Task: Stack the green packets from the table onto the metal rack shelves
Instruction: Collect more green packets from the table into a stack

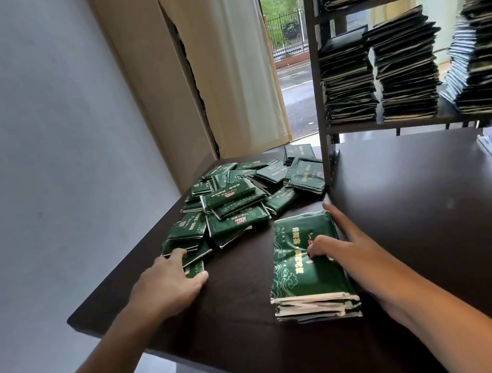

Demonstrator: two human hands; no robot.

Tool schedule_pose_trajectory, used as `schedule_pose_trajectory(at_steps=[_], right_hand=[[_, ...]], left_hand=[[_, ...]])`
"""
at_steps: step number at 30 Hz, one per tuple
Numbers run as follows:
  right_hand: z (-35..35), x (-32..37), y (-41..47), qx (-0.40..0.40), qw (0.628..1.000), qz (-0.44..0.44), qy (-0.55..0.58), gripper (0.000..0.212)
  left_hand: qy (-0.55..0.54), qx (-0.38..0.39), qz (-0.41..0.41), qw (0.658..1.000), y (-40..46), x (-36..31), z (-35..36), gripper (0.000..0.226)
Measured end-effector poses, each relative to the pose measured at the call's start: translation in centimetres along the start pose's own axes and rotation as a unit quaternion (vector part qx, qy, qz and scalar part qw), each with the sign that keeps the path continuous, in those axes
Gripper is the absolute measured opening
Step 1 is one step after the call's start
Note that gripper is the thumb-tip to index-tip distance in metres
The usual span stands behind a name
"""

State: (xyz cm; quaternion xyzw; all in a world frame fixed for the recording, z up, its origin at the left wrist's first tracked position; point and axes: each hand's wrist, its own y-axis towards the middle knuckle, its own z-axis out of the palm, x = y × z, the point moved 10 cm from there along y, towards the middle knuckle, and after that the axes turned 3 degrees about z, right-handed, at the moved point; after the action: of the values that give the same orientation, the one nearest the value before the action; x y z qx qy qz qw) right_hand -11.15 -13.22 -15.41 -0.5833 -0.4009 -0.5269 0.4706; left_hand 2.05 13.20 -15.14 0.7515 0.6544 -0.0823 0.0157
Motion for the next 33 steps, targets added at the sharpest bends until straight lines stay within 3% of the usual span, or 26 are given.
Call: schedule_pose_trajectory(at_steps=[4, 7, 9, 12, 15, 18, 20, 21, 24, 25, 33], right_hand=[[-0.1, 0.2, -0.2, -0.005, 1.000, -0.005, -0.006, 0.080], [-0.1, 0.1, -0.2, -0.005, 1.000, -0.012, -0.006, 0.080], [0.0, -0.2, 0.0, -0.003, 1.000, -0.008, -0.011, 0.078], [0.0, -0.3, 0.2, 0.002, 1.000, -0.006, -0.009, 0.063], [-0.2, -0.6, 0.3, -0.001, 1.000, 0.003, -0.002, 0.037], [-0.4, -0.9, 0.5, -0.002, 1.000, 0.011, -0.014, 0.038], [-0.4, -0.8, 0.5, -0.004, 1.000, 0.013, -0.007, 0.037], [-0.5, -0.9, 0.5, -0.007, 1.000, 0.016, -0.004, 0.036], [-0.2, -1.2, 0.7, 0.010, 1.000, 0.017, -0.006, 0.035], [-0.2, -1.2, 0.8, 0.012, 1.000, 0.017, -0.004, 0.035], [0.3, -0.5, 0.3, 0.034, 0.999, -0.011, 0.012, 0.037]], left_hand=[[-0.026, -0.013, 0.045, 0.999, -0.9, -1.5, -0.1, 0.073], [-0.170, 0.029, 0.056, 0.983, -1.4, -2.3, 0.6, 0.089], [-0.282, 0.032, 0.052, 0.958, -1.3, -2.4, 0.6, 0.086], [-0.419, 0.059, 0.042, 0.905, -2.1, -3.2, 0.5, 0.067], [-0.567, 0.061, 0.044, 0.820, -3.0, -4.4, -1.3, 0.046], [-0.680, 0.056, 0.078, 0.727, -3.9, -6.2, -4.1, 0.034], [-0.698, 0.067, 0.117, 0.703, -5.0, -8.0, -4.7, 0.032], [-0.681, 0.077, 0.131, 0.716, -5.5, -8.9, -4.2, 0.034], [-0.561, 0.093, 0.130, 0.812, -6.7, -10.7, -1.1, 0.065], [-0.542, 0.094, 0.124, 0.826, -6.7, -10.9, -0.3, 0.074], [-0.484, 0.075, 0.161, 0.857, -8.1, -13.1, -0.2, 0.057]])
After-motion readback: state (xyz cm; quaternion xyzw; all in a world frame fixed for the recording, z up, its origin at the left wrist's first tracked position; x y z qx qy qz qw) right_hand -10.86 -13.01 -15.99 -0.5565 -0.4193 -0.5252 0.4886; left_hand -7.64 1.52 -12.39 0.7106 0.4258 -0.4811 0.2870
